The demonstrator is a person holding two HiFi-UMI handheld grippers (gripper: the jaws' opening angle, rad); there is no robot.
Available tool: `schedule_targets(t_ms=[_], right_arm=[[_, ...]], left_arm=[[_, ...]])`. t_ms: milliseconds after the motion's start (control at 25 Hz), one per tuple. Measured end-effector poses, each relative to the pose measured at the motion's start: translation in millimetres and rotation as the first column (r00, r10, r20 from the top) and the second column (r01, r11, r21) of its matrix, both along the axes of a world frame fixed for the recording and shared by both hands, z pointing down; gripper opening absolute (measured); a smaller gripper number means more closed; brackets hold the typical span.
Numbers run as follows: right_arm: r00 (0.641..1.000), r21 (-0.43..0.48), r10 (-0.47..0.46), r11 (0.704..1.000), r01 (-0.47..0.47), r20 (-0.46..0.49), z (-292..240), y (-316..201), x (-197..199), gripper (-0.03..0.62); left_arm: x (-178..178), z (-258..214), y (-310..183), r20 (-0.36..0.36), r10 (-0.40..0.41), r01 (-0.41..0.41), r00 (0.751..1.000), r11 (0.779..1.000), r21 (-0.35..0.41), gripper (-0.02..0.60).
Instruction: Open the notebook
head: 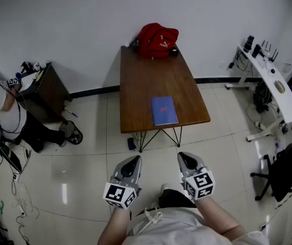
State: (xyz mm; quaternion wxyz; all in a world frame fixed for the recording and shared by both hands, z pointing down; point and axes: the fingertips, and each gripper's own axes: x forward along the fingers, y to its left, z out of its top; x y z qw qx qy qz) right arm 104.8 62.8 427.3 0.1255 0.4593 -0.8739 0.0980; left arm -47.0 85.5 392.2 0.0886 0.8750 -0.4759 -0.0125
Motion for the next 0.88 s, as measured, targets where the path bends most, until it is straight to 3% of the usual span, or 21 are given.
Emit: schedule_targets(t_ms=[280, 560, 880], right_arm=[[1.000, -0.044, -0.002, 0.999, 0.002, -0.012, 30, -64, 4, 0.008], [0.999, -0.133, 0.019, 0.991, -0.023, -0.035, 62, -176, 12, 0.008], [0.997, -0.291, 0.027, 0.956, -0.047, -0.072, 122, -280, 26, 0.051]], left_arm=[[-12, 27, -57, -0.005, -0.047, 0.047, 0.999, 0.998, -0.036, 0.005], [-9, 46, -153, 0.013, -0.041, 0.042, 0.999, 0.995, -0.088, 0.005], [4, 81, -261, -0.011, -0.047, 0.045, 0.999, 0.986, -0.159, 0.005]])
